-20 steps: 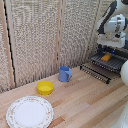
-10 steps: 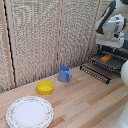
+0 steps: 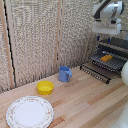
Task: Kindly employ your clamp to softly take hold of the bread. Delicately rest it on the oven pan, verifying that it is even on the surface. Using your clamp and attentiveness, smoothly glide the pan into the oven and along the appropriate brackets, securing it in position.
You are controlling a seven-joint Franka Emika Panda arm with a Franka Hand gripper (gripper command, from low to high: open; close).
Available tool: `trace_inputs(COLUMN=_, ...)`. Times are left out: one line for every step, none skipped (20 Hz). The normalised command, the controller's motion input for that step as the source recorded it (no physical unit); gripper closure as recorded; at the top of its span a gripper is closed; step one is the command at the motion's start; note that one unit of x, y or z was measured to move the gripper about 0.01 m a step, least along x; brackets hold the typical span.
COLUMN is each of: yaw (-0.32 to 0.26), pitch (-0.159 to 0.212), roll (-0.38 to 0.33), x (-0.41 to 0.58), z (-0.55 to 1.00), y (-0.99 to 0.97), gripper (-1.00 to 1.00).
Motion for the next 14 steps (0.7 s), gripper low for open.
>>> trace_inputs(yaw=0.000, pitch=0.000, roll=0.000, x=-0.449, z=0.77, y=0.71, gripper=-1.00)
trace_inputs(yaw=0.000, pitch=0.009, roll=-0.069, x=-0.460, z=0.75, y=0.69, gripper=-1.00)
trace_inputs(yaw=0.000, pitch=0.028, roll=-0.132, x=-0.434, z=0.74, y=0.65, gripper=-1.00)
trace_inputs(yaw=0.000, pitch=0.033, roll=-0.178, x=-0.431, z=0.69, y=0.60, gripper=-1.00)
trace_inputs(yaw=0.000, pitch=0.031, roll=-0.250, x=-0.431, z=0.58, y=0.49, gripper=-1.00)
trace_inputs(yaw=0.010, pitch=0.036, roll=-0.298, x=-0.477, z=0.45, y=0.39, gripper=-1.00)
trace_inputs(yaw=0.033, pitch=0.048, roll=-0.325, x=-0.514, z=0.34, y=0.28, gripper=-1.00)
trace_inputs(yaw=0.075, pitch=0.078, roll=-0.317, x=-0.534, z=0.27, y=0.19, gripper=-1.00)
trace_inputs(yaw=0.121, pitch=0.106, roll=-0.311, x=-0.569, z=0.21, y=0.09, gripper=-1.00)
trace_inputs(yaw=0.151, pitch=0.116, roll=-0.317, x=-0.609, z=0.12, y=0.00, gripper=-1.00)
trace_inputs(yaw=0.156, pitch=0.126, roll=-0.324, x=-0.566, z=0.07, y=0.00, gripper=-1.00)
trace_inputs(yaw=0.169, pitch=0.132, roll=-0.331, x=-0.494, z=0.01, y=0.00, gripper=-1.00)
trace_inputs(yaw=0.192, pitch=0.145, roll=-0.336, x=-0.334, z=0.00, y=0.00, gripper=-1.00)
trace_inputs(yaw=0.209, pitch=0.157, roll=-0.334, x=-0.223, z=-0.01, y=0.00, gripper=-1.00)
